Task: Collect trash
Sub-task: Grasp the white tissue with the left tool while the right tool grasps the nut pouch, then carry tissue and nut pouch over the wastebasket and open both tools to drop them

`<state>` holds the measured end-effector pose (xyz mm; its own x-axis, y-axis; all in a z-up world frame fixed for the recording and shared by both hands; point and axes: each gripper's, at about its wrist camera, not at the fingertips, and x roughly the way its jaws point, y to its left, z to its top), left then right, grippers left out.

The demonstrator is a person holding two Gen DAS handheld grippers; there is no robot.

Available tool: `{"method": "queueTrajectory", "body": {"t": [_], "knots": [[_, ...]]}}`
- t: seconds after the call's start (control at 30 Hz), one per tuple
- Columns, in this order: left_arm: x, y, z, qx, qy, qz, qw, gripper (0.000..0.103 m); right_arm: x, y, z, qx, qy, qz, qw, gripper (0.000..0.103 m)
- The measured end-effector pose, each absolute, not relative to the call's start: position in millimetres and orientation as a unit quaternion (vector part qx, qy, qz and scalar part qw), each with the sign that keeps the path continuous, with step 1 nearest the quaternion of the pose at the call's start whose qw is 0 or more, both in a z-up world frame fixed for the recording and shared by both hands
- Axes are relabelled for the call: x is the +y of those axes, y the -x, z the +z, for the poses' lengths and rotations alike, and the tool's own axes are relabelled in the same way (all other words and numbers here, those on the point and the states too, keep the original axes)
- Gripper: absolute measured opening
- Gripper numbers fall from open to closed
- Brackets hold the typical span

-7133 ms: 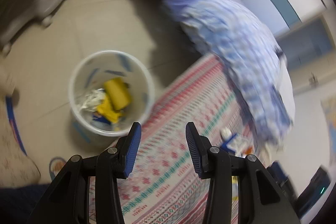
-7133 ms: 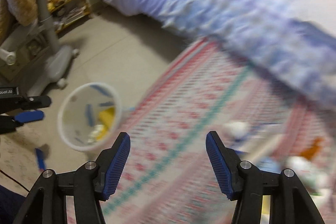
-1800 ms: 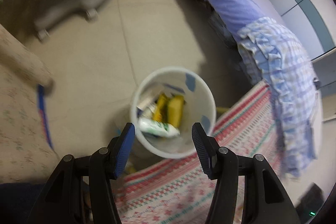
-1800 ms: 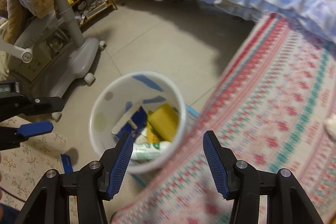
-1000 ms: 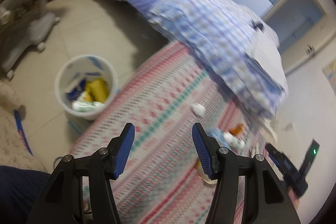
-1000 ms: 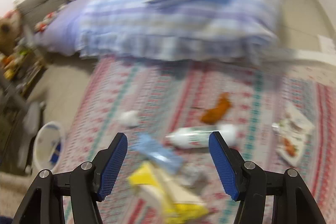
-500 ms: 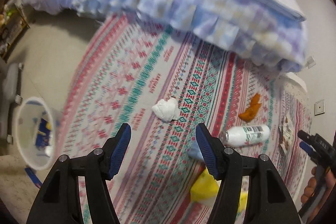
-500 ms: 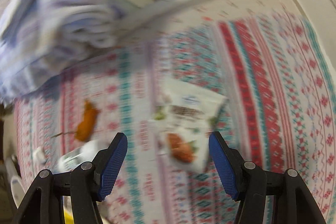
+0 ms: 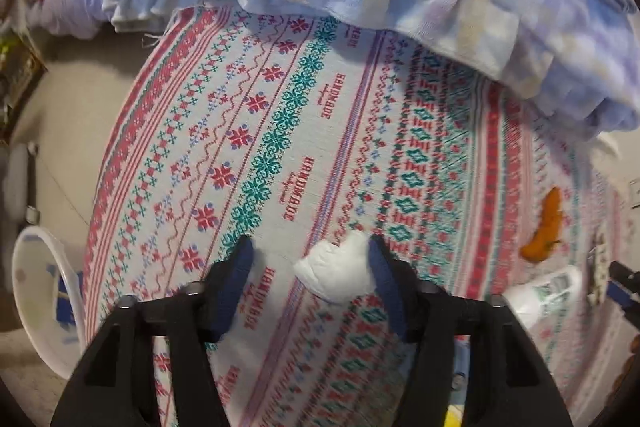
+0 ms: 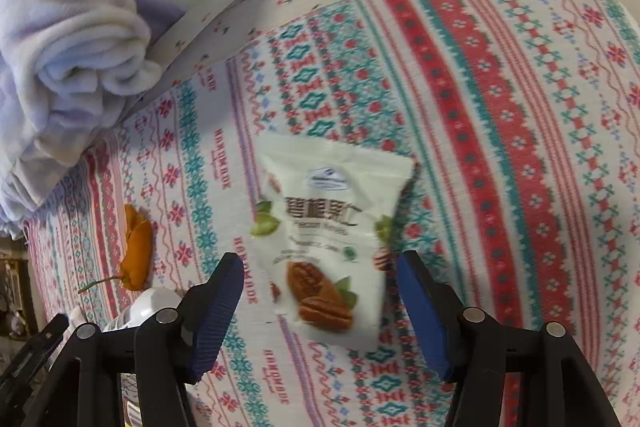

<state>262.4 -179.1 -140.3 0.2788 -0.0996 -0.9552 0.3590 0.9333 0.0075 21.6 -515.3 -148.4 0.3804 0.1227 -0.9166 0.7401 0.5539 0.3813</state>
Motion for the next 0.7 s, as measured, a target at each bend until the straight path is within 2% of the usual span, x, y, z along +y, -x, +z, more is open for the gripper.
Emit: {"method": "queueTrajectory", "body": {"t": [0.1, 0.23, 0.6, 0.67, 0.7], "knots": [[-181, -256, -146, 0.574, -0.133, -0.144, 0.795, 0.022, -510, -28, -151, 0.520, -0.412, -0.214, 0.717, 0.067], [-180, -247, -141, 0.573, -0.142, -0.143, 0.795, 0.021, -503, -34, -158, 0.530, -0.404, -0.210, 0.715, 0.059], [-133, -225, -96, 0.605, -0.032, -0.154, 0.781, 0.020, -505, -36, -163, 0.530, -0.405, -0.216, 0.713, 0.058], [-123, -222, -89, 0.606, -0.017, -0.153, 0.781, 0.020, -501, -40, -166, 0.538, -0.392, -0.211, 0.716, 0.038], [-117, -220, -86, 0.606, -0.008, -0.152, 0.781, 0.020, -499, -43, -167, 0.542, -0.379, -0.214, 0.719, 0.022]]}}
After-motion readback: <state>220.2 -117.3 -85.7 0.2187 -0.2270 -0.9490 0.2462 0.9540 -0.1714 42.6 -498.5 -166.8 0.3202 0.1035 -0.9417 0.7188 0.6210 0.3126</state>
